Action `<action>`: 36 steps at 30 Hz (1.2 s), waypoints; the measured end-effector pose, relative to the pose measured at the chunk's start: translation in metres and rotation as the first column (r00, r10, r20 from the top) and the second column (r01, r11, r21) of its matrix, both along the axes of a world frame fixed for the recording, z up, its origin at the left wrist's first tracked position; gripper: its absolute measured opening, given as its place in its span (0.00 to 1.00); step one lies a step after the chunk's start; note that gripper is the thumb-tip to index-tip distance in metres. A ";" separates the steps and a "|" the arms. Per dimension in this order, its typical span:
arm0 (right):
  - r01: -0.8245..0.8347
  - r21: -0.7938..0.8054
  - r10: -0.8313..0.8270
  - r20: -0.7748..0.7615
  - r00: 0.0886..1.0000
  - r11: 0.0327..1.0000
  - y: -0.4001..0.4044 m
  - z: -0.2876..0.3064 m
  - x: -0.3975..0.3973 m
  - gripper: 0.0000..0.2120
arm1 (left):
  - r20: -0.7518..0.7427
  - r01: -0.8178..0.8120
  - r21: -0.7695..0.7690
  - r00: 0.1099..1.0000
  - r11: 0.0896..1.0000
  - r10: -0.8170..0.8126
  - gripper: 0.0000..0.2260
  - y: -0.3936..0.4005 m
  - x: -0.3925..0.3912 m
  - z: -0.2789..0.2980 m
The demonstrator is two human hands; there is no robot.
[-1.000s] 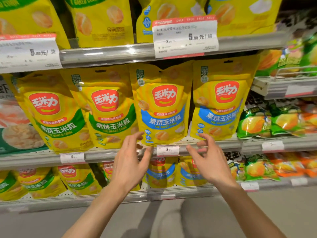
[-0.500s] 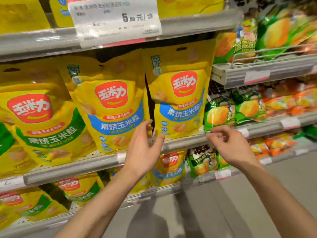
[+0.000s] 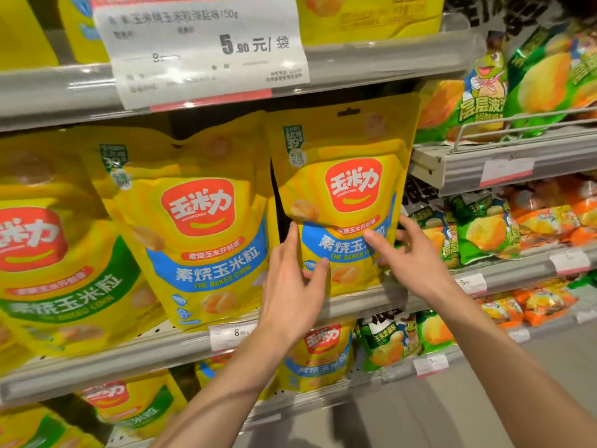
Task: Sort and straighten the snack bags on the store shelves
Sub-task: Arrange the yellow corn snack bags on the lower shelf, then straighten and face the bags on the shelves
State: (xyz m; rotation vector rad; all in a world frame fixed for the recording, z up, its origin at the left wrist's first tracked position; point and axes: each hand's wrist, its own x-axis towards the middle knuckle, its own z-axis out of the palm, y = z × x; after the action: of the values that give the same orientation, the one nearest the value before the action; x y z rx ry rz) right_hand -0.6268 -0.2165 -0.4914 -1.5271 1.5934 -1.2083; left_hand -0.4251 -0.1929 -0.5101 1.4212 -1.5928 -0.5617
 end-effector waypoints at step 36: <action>0.068 0.254 -0.021 -0.184 0.983 0.965 0.111 -0.039 0.049 0.21 | 0.225 0.226 0.169 0.939 0.959 -0.261 0.18 0.070 0.080 -0.002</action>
State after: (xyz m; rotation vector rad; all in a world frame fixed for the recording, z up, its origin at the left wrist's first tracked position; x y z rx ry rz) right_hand -0.5776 -0.1052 -0.5308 -1.4689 1.8325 -0.8619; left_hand -0.3453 -0.1226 -0.5120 1.4496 -1.9795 -0.6743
